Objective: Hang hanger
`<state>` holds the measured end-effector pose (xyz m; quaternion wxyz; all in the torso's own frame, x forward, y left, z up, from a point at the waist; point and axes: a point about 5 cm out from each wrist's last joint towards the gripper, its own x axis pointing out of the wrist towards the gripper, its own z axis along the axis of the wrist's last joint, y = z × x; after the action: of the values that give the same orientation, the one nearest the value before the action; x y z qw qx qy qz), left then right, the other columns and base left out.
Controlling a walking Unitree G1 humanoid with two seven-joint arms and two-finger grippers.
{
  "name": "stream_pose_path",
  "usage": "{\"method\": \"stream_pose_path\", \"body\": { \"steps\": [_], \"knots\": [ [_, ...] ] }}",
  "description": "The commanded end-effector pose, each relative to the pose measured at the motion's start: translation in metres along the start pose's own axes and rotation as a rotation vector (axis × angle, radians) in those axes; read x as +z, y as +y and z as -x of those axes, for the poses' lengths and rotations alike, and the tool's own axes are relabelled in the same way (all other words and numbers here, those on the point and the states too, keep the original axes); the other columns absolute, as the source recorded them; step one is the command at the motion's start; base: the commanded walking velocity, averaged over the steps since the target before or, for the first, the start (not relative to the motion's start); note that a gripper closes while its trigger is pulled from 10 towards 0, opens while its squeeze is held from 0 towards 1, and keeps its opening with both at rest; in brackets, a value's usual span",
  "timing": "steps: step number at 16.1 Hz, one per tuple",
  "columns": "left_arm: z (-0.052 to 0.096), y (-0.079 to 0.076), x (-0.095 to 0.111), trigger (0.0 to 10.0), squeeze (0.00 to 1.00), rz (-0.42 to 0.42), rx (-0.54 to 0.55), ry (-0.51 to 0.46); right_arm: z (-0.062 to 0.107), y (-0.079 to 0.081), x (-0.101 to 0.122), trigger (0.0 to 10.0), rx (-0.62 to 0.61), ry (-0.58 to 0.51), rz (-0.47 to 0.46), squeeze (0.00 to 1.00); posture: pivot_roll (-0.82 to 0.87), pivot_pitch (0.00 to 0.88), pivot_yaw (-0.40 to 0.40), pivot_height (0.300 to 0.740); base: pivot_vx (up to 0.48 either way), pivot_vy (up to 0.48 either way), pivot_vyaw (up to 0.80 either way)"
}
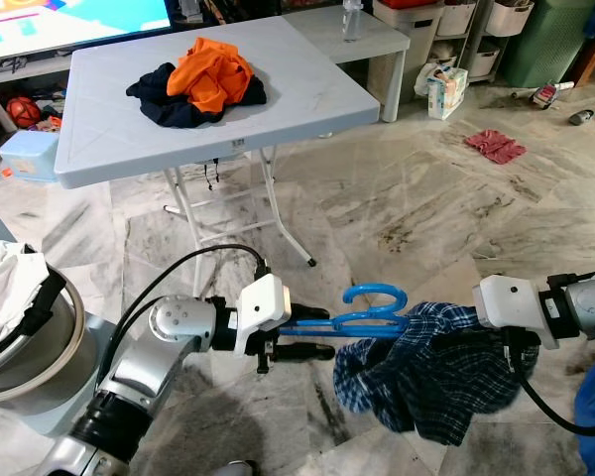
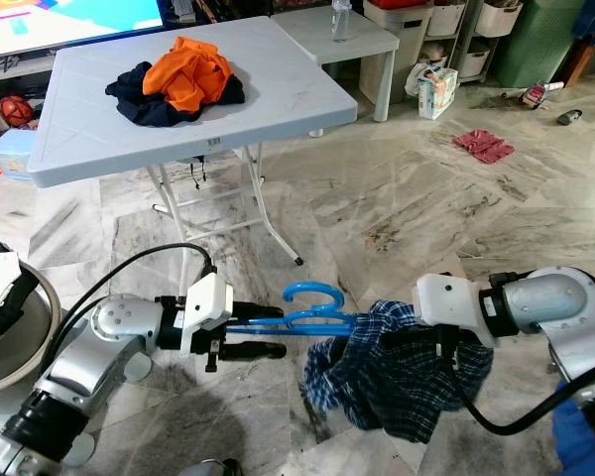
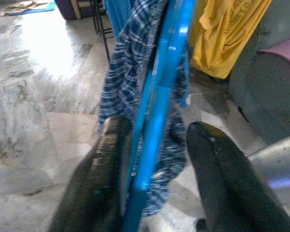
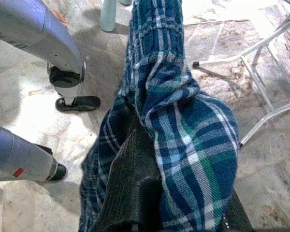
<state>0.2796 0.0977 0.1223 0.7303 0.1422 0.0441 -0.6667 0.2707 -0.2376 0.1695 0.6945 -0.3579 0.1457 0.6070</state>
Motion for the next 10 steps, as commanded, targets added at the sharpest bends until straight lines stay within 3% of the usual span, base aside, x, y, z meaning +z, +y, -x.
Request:
{"method": "stream_pose_path", "body": {
  "steps": [1,10],
  "knots": [
    [0.0036,0.0,-0.0051,0.0,0.0,-0.004,-0.016,0.042,0.0066,-0.0073,0.0047,10.0,-0.044,-0.012,0.022,0.0,-0.06,0.068,0.03,0.74,0.0,0.0,0.0],
    [0.0046,-0.0004,-0.0113,0.0,0.0,0.008,-0.014,0.061,0.0044,-0.0125,0.0051,10.0,-0.059,-0.011,0.037,0.0,-0.06,0.065,0.022,0.74,0.0,0.0,0.0]
  ]
}}
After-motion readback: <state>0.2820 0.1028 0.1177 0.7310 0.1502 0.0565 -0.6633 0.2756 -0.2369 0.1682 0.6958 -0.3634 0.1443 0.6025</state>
